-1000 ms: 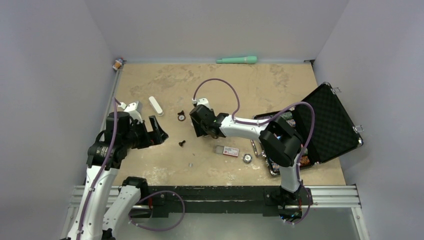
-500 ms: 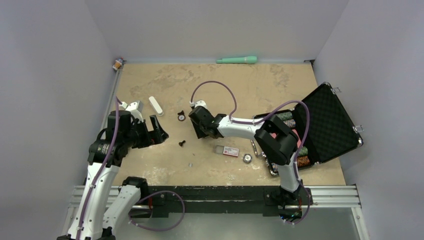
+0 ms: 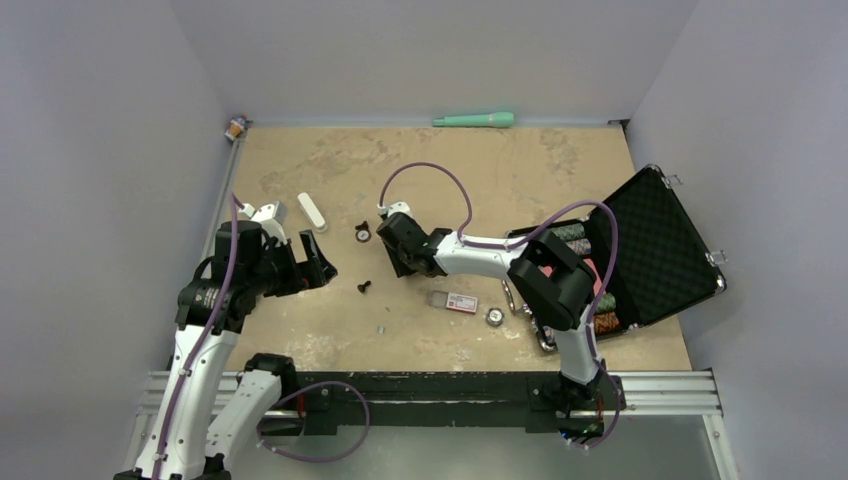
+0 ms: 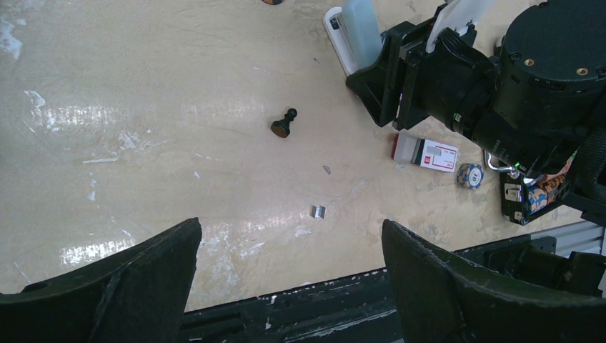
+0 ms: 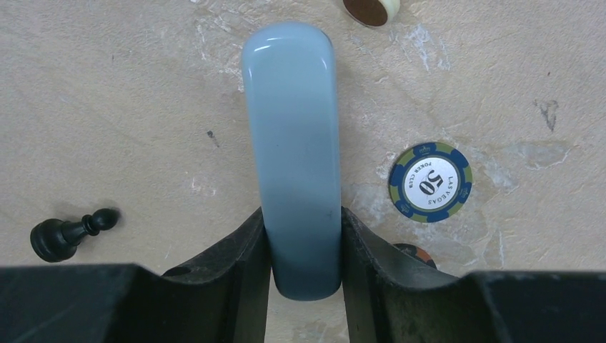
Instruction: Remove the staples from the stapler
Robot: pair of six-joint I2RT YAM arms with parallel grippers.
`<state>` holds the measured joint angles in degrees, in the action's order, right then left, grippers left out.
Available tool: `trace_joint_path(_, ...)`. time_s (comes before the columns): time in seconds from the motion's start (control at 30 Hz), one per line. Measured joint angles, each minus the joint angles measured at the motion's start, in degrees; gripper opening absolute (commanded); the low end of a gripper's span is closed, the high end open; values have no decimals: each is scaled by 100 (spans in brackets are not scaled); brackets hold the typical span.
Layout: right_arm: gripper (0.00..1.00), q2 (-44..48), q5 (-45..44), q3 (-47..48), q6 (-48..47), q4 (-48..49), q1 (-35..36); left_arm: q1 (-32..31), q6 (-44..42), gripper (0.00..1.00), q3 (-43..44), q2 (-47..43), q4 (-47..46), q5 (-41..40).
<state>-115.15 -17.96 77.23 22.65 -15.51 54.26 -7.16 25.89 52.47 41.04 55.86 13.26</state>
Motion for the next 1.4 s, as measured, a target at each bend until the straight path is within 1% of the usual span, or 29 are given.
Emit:
trace_joint_path(0.03,1,0,20,2,-7,2,0,0,0,100,0,-2,0,0)
trace_joint_path(0.07,0,0,52,2,-15,4,0,0,0,100,0,0,0,-2)
trace_joint_path(0.4,0,160,450,-28,-13,7,0,0,0,100,0,-37,0,-9)
trace_joint_path(0.6,0,1235,957,-348,68,57,0,0,0,100,0,-142,-2,-4)
trace_joint_path(0.83,0,2494,1926,-977,282,568,0,0,-2,100,-72,-533,-87,76)
trace_joint_path(1.07,0,3283,2662,-1700,634,1003,7,0,-15,100,-186,-1078,-289,236)
trace_joint_path(1.23,0,3818,2999,-2133,883,1314,7,2,11,100,-393,-1307,-592,575)
trace_joint_path(1.4,0,4232,3322,-2470,1108,1733,7,0,256,100,-564,-1333,-986,1108)
